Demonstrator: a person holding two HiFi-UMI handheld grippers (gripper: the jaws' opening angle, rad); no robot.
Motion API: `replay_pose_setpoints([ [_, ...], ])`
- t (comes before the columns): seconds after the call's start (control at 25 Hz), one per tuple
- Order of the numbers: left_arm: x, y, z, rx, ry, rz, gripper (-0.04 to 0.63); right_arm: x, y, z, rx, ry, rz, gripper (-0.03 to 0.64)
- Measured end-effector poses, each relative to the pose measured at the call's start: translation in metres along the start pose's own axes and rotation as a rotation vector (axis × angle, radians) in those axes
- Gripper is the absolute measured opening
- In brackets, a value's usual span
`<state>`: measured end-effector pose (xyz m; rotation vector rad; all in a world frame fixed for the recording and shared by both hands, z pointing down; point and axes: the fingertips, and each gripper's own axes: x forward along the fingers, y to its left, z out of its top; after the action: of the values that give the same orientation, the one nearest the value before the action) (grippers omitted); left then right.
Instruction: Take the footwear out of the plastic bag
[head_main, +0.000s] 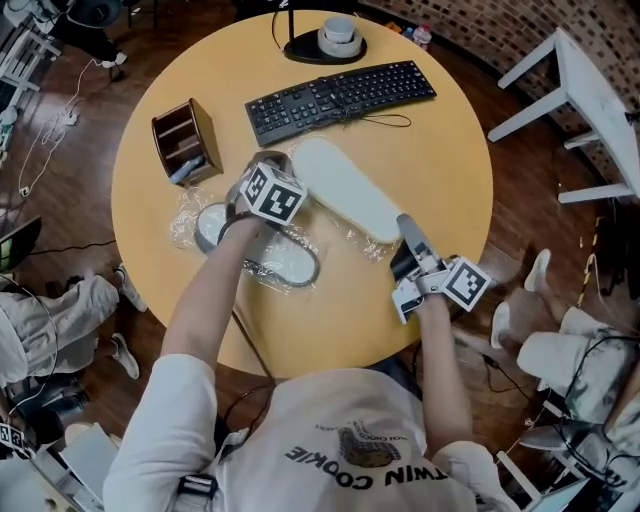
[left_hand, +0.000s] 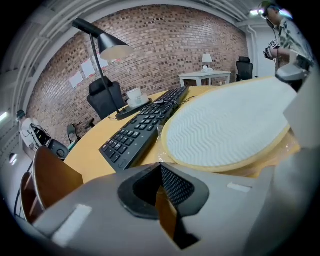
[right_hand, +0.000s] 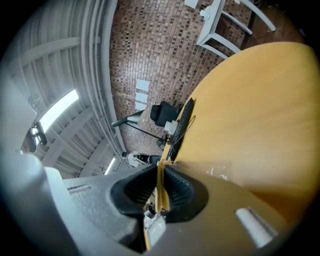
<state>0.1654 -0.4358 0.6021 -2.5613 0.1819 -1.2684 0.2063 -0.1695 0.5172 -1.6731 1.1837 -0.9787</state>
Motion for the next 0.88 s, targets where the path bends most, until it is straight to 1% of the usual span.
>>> replay_pose_setpoints([
  [0.08, -0.002, 0.000, 0.001, -0.004, -0.005, -0.004, 0.003, 0.001, -0.004, -0.004, -0.036, 0.010, -0.016, 0.048],
  [0.2, -0.006, -0.001, -0.001, -0.031, 0.004, -0.031, 0.005, 0.007, -0.002, -0.009, -0.117, 0.047, -0.036, 0.050],
  [0.24, -0.006, 0.000, -0.001, -0.037, 0.008, -0.034, 0.006, 0.008, -0.005, -0.012, -0.137, 0.060, -0.060, 0.052],
  [0.28, -0.007, 0.000, -0.001, -0.043, 0.010, -0.034, 0.006, 0.007, -0.013, -0.016, -0.162, 0.076, -0.109, 0.052],
  [0.32, -0.008, 0.000, 0.000, -0.051, 0.006, -0.032, 0.006, 0.004, -0.023, -0.018, -0.201, 0.094, -0.181, 0.052],
  [0.4, -0.011, 0.000, 0.003, -0.074, -0.012, -0.026, 0.006, 0.000, -0.040, -0.022, -0.317, 0.132, -0.303, 0.056],
  [0.48, -0.017, 0.000, 0.009, -0.099, -0.035, -0.020, 0.006, 0.000, -0.048, -0.024, -0.440, 0.173, -0.376, 0.060],
  [0.56, -0.026, -0.001, 0.016, -0.117, -0.058, -0.011, 0.006, 0.003, -0.053, -0.026, -0.545, 0.215, -0.427, 0.061],
  [0.64, -0.039, -0.003, 0.025, -0.133, -0.087, -0.001, 0.006, 0.006, -0.054, -0.027, -0.625, 0.247, -0.458, 0.067],
  [0.76, -0.065, -0.015, 0.039, -0.171, -0.140, 0.004, 0.006, 0.007, -0.055, -0.029, -0.701, 0.283, -0.479, 0.076],
  [0.88, -0.091, -0.036, 0.047, -0.204, -0.181, 0.007, 0.006, 0.000, -0.054, -0.033, -0.781, 0.323, -0.473, 0.121],
])
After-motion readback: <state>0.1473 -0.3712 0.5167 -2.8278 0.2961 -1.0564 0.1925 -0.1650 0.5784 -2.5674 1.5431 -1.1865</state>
